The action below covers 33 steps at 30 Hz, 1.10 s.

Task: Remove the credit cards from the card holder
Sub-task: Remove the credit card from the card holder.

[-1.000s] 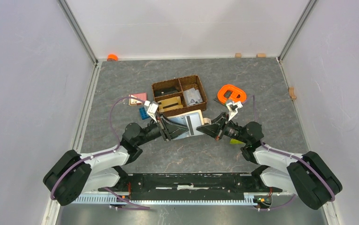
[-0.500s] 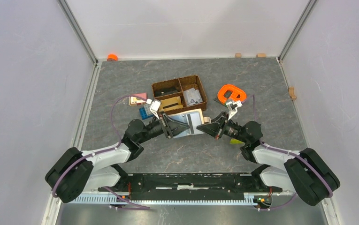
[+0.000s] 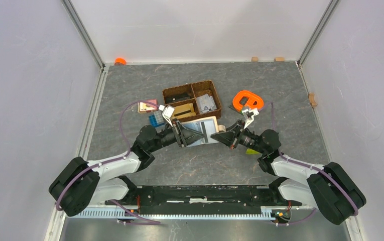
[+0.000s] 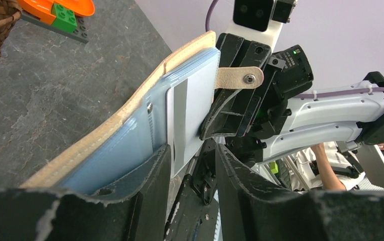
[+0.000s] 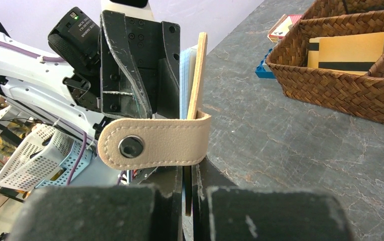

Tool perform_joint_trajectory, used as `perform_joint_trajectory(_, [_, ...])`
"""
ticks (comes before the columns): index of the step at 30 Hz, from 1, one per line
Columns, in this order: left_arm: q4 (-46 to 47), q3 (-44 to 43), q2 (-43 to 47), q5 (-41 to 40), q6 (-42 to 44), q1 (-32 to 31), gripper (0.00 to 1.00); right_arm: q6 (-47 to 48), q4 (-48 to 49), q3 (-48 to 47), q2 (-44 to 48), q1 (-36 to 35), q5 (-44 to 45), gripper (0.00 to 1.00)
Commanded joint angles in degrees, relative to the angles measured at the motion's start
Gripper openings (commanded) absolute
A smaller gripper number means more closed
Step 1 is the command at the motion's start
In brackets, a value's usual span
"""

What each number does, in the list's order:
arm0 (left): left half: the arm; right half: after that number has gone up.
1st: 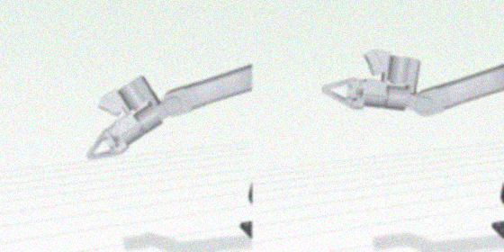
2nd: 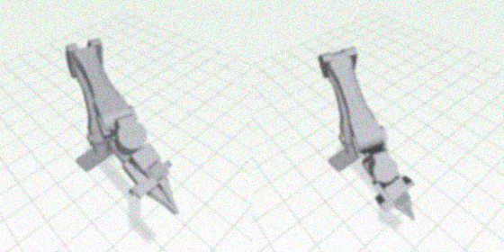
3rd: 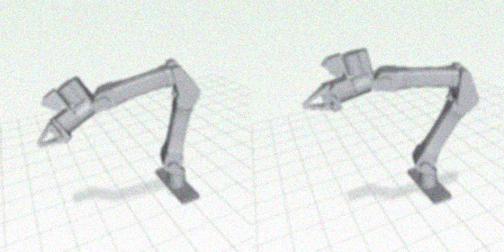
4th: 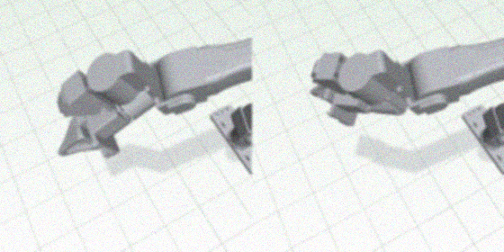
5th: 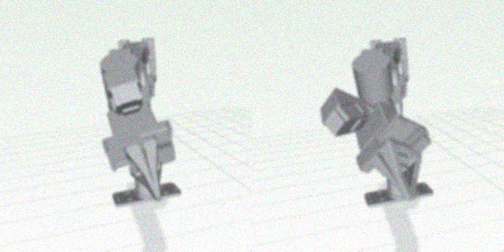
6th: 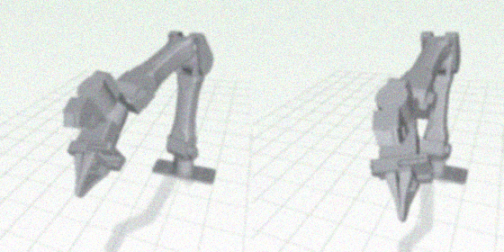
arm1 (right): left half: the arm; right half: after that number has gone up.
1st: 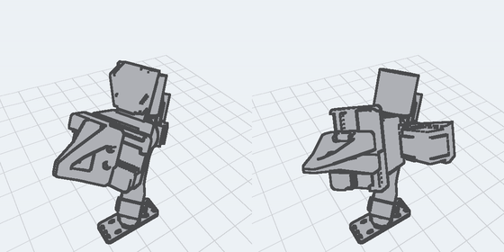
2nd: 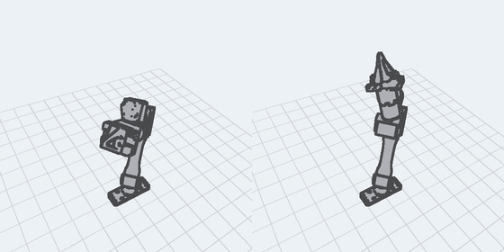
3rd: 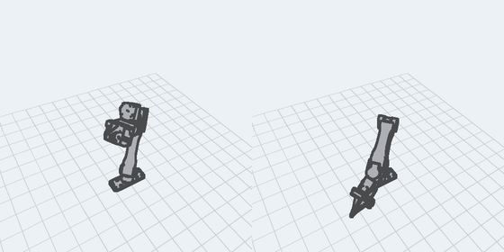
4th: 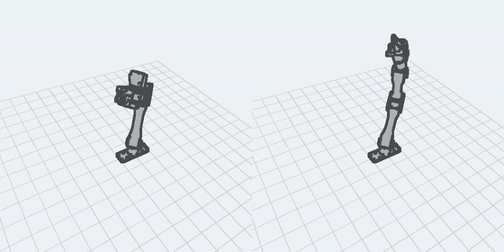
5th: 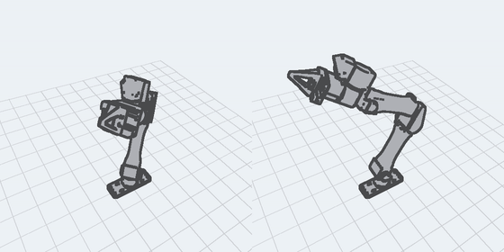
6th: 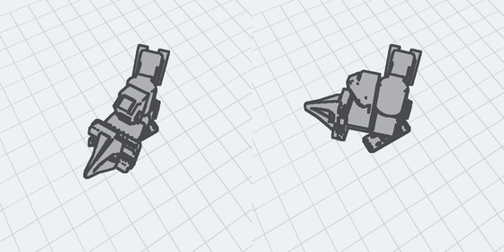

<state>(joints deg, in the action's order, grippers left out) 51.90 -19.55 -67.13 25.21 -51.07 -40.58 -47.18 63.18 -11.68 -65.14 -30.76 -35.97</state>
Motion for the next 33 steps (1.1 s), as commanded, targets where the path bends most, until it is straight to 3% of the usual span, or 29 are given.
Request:
perform_joint_trajectory(1, [-2.41, -1.98, -0.67, -0.6, 1.39, -0.34, 0.45, -0.06, 4.62, -2.4, 0.69, -0.88, -1.26, 0.02])
perform_joint_trajectory(9, [-5.47, -2.55, -0.1, -1.7, 2.48, -0.34, 0.5, 1.12, 2.84, -2.41, 1.59, -0.9, -0.42, 0.02])
perform_joint_trajectory(23, [-8.37, -2.95, 0.06, -3.43, 2.73, -0.3, 0.46, 1.65, 2.12, -2.32, 1.87, -0.88, 0.22, 0.02])
perform_joint_trajectory(33, [1.24, -1.95, -1.05, 2.46, 0.53, -0.38, 0.32, 1.15, 1.92, -3.2, -0.59, -1.26, -0.54, 0.06])
